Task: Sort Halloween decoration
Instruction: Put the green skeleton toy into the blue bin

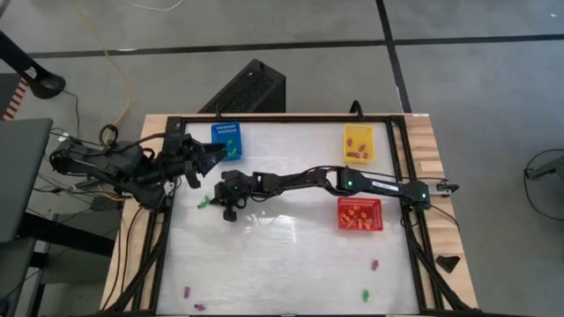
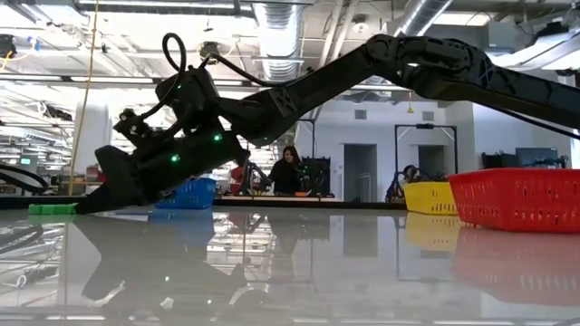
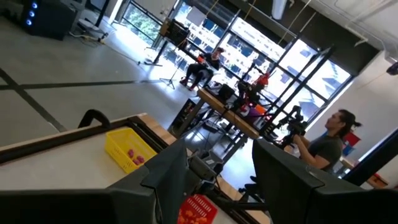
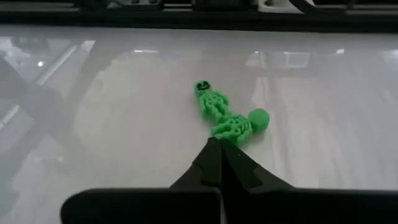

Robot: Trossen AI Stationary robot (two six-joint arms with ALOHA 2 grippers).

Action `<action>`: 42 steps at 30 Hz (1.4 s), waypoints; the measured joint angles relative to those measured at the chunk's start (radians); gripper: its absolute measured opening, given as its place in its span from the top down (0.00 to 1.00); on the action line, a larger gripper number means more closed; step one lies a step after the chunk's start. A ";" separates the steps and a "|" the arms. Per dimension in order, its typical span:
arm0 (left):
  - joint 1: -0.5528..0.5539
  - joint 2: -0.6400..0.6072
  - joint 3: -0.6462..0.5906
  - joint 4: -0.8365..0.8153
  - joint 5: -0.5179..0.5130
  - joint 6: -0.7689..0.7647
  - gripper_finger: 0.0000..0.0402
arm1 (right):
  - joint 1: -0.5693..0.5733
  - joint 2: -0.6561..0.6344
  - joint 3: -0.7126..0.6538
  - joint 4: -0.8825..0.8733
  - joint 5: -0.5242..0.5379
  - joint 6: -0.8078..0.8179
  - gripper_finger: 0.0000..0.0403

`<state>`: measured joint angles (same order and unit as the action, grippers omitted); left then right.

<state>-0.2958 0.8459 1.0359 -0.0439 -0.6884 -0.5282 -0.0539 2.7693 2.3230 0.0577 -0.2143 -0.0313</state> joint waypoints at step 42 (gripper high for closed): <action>0.000 0.013 0.000 -0.030 -0.008 -0.056 0.57 | 0.001 0.034 0.002 0.102 0.037 0.136 0.71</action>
<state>-0.2955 0.8590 1.0359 -0.0738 -0.6964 -0.5843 -0.0528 2.8033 2.3253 0.1601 -0.1773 0.1046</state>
